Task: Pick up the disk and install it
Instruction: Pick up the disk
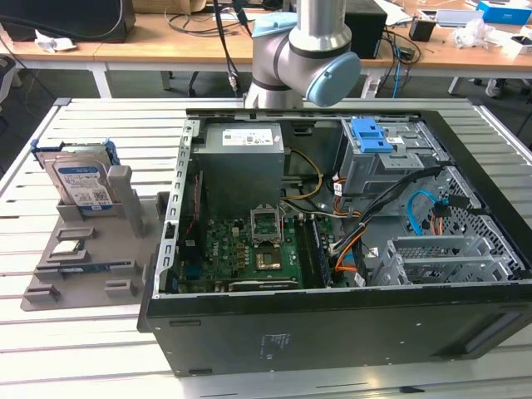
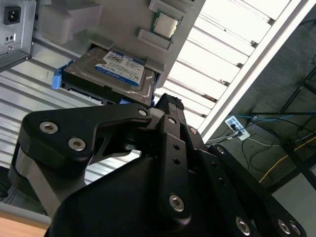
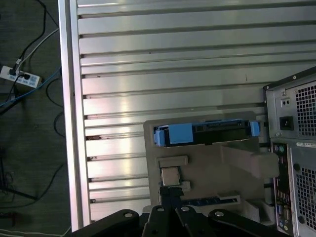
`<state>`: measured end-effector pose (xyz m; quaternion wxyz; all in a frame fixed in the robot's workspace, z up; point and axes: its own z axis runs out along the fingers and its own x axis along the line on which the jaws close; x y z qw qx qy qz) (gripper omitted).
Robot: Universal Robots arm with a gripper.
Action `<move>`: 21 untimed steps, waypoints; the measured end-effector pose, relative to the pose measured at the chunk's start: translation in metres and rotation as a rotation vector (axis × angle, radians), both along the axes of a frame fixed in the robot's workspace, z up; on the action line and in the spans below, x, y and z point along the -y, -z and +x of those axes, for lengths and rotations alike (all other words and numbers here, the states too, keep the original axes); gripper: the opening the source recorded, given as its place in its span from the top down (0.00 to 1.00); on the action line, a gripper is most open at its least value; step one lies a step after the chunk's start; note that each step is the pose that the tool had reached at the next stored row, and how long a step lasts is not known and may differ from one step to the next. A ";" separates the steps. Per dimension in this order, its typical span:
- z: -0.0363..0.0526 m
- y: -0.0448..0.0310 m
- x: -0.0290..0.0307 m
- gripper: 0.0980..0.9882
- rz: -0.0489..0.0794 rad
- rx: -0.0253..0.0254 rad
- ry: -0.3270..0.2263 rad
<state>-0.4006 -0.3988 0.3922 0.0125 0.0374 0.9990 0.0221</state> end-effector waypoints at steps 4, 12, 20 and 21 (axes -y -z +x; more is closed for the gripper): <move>0.0000 0.0000 0.0000 0.99 0.000 0.0001 -0.008; 0.0001 0.0000 0.0000 0.99 0.000 0.0000 -0.165; 0.0001 0.0000 0.0000 0.99 0.000 0.0000 -0.242; 0.0000 0.0000 0.0000 0.99 0.000 0.0000 -0.251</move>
